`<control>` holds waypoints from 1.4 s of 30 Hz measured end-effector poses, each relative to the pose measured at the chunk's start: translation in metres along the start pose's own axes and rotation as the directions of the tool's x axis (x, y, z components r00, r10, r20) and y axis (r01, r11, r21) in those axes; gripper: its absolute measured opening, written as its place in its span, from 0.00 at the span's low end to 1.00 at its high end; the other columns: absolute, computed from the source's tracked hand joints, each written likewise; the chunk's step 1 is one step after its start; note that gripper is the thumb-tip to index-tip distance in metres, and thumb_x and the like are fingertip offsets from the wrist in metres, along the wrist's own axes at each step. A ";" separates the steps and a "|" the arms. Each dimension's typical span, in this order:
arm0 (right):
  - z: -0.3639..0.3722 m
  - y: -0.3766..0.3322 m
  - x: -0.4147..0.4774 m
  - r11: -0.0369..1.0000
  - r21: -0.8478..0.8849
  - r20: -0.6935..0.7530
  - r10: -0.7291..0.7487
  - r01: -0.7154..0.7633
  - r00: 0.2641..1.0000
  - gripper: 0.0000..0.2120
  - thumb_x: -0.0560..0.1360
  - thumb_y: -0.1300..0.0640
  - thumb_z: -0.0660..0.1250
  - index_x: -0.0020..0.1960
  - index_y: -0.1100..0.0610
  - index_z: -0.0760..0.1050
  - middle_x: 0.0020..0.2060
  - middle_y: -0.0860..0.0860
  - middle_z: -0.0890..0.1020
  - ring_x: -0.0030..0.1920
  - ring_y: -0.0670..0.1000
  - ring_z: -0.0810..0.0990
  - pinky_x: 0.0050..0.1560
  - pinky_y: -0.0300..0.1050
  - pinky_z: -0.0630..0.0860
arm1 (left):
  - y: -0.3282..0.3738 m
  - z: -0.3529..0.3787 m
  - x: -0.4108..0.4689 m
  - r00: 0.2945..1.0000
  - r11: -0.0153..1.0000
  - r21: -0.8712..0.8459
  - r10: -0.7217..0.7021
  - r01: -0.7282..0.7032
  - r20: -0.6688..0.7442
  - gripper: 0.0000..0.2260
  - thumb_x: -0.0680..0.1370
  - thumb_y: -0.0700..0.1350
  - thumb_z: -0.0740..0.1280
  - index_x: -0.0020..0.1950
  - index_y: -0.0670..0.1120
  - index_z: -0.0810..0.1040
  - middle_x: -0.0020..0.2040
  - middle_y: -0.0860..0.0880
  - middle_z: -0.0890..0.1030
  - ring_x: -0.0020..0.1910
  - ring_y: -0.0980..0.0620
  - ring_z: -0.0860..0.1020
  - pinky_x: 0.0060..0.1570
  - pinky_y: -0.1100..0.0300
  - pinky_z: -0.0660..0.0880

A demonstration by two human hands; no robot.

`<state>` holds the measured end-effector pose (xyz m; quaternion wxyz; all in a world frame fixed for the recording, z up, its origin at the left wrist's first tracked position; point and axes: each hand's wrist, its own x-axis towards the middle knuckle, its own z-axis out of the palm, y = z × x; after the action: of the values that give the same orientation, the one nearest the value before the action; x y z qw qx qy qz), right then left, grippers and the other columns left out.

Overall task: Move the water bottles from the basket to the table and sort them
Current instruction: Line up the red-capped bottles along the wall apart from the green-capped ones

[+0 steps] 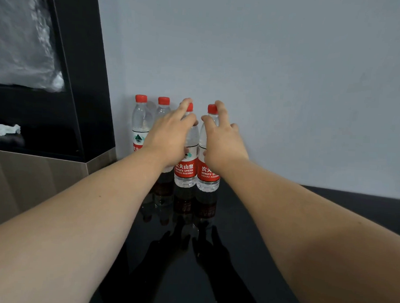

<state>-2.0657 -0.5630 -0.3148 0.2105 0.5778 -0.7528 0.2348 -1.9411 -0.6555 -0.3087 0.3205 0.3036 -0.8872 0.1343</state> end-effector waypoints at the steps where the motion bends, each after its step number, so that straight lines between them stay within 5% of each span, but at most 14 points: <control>1: 0.002 0.000 0.003 1.000 0.001 -0.001 -0.002 0.002 1.000 0.40 0.75 0.67 0.72 0.80 0.51 0.58 0.82 0.51 0.37 0.65 0.61 0.70 0.47 0.45 0.72 | -0.001 0.002 0.002 1.000 1.000 0.002 -0.004 0.004 0.003 0.33 0.67 0.37 0.81 0.69 0.49 0.73 0.83 0.49 0.51 0.68 0.42 0.73 0.59 0.48 0.74; 8: 0.014 0.003 0.019 1.000 -0.003 0.003 -0.013 0.013 1.000 0.39 0.74 0.69 0.70 0.80 0.51 0.58 0.82 0.52 0.37 0.64 0.61 0.70 0.47 0.47 0.75 | -0.016 0.014 0.016 1.000 1.000 -0.003 -0.007 0.007 0.022 0.32 0.67 0.39 0.82 0.68 0.48 0.73 0.83 0.49 0.50 0.64 0.39 0.76 0.57 0.47 0.76; 13: 0.023 0.005 0.030 1.000 -0.012 -0.009 -0.012 0.012 1.000 0.39 0.75 0.66 0.71 0.80 0.50 0.58 0.82 0.52 0.38 0.65 0.62 0.71 0.50 0.47 0.75 | -0.020 0.020 0.022 0.999 0.999 0.013 -0.031 0.030 0.036 0.33 0.70 0.39 0.80 0.71 0.50 0.71 0.83 0.51 0.48 0.75 0.32 0.63 0.70 0.42 0.69; 22: 0.034 0.008 0.046 1.000 -0.027 -0.010 -0.011 0.011 1.000 0.39 0.76 0.65 0.72 0.80 0.49 0.57 0.82 0.52 0.38 0.68 0.63 0.70 0.50 0.46 0.72 | -0.026 0.032 0.033 0.994 0.996 0.032 -0.085 0.082 0.075 0.35 0.73 0.38 0.78 0.75 0.51 0.67 0.84 0.53 0.44 0.81 0.31 0.48 0.76 0.40 0.61; 42: 0.045 0.013 0.057 0.998 -0.061 -0.013 -0.024 0.023 1.000 0.44 0.76 0.63 0.73 0.82 0.47 0.52 0.82 0.51 0.36 0.68 0.63 0.69 0.50 0.50 0.79 | -0.033 0.038 0.047 0.986 0.995 0.034 -0.098 0.094 0.132 0.42 0.71 0.38 0.79 0.78 0.50 0.59 0.83 0.53 0.43 0.81 0.32 0.46 0.77 0.41 0.60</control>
<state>-2.0939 -0.6307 -0.3191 0.2358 0.5783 -0.7513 0.2134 -1.9674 -0.7191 -0.3055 0.2625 0.3587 -0.8889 0.1106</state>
